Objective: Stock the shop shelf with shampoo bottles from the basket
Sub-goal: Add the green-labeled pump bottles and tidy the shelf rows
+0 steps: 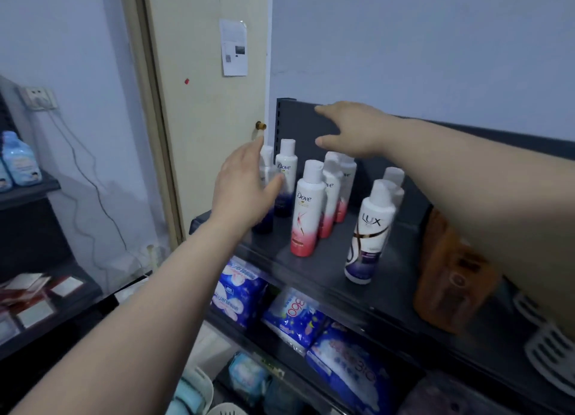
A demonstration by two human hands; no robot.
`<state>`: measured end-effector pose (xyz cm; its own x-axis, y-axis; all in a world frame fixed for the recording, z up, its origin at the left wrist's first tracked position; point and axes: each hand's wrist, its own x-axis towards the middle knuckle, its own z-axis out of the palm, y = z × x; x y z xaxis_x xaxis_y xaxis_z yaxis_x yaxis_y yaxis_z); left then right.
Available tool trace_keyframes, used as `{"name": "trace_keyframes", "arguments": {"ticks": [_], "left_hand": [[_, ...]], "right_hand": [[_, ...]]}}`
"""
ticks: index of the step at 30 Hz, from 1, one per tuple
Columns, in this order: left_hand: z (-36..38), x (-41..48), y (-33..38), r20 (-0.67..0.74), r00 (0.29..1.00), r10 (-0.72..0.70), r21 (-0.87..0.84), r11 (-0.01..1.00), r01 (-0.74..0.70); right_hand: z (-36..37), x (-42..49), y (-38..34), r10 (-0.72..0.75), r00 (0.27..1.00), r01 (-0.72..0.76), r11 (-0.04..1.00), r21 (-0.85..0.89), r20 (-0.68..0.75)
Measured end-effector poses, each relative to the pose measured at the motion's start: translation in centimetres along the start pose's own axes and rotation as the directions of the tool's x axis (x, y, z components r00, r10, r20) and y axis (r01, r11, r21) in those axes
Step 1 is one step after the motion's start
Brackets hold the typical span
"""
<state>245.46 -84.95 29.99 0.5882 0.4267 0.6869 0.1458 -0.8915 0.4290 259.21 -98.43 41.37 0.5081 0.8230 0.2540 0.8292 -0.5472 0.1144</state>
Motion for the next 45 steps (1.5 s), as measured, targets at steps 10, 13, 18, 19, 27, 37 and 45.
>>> {"name": "trace_keyframes", "arguments": {"ticks": [10,13,18,19,27,37,45], "left_hand": [[-2.5,-6.2,10.5,0.082,0.992,0.097,0.098,0.99,-0.105],[-2.4,-8.7,13.5,0.099,0.989,0.115,0.081,0.989,-0.123],[-1.3,-12.1,17.9,0.137,0.969,0.205,0.027,0.977,-0.211],[-1.0,-12.6,18.8,0.148,0.961,0.233,-0.002,0.972,-0.235],[2.3,-17.7,26.5,0.259,0.865,0.431,-0.246,0.895,-0.373],[5.7,-28.2,32.5,0.373,0.665,0.647,-0.509,0.742,-0.436],[5.6,-36.9,38.8,0.43,0.543,0.721,-0.611,0.676,-0.412]], "right_hand": [[-2.1,-16.8,2.4,0.037,0.977,-0.042,0.999,-0.018,-0.212],[-2.1,-22.2,3.4,0.072,0.959,-0.069,0.997,0.022,-0.275],[-2.0,-31.1,4.5,0.141,0.936,-0.128,0.99,0.062,-0.321],[-1.9,-32.9,4.7,0.169,0.933,-0.158,0.986,0.059,-0.317],[-0.4,-44.9,4.6,0.475,0.844,-0.492,0.871,-0.006,-0.247],[3.9,-60.1,0.0,0.749,0.632,-0.77,0.635,-0.057,-0.199],[4.2,-71.6,-2.4,0.869,0.467,-0.884,0.462,-0.071,-0.165]]}}
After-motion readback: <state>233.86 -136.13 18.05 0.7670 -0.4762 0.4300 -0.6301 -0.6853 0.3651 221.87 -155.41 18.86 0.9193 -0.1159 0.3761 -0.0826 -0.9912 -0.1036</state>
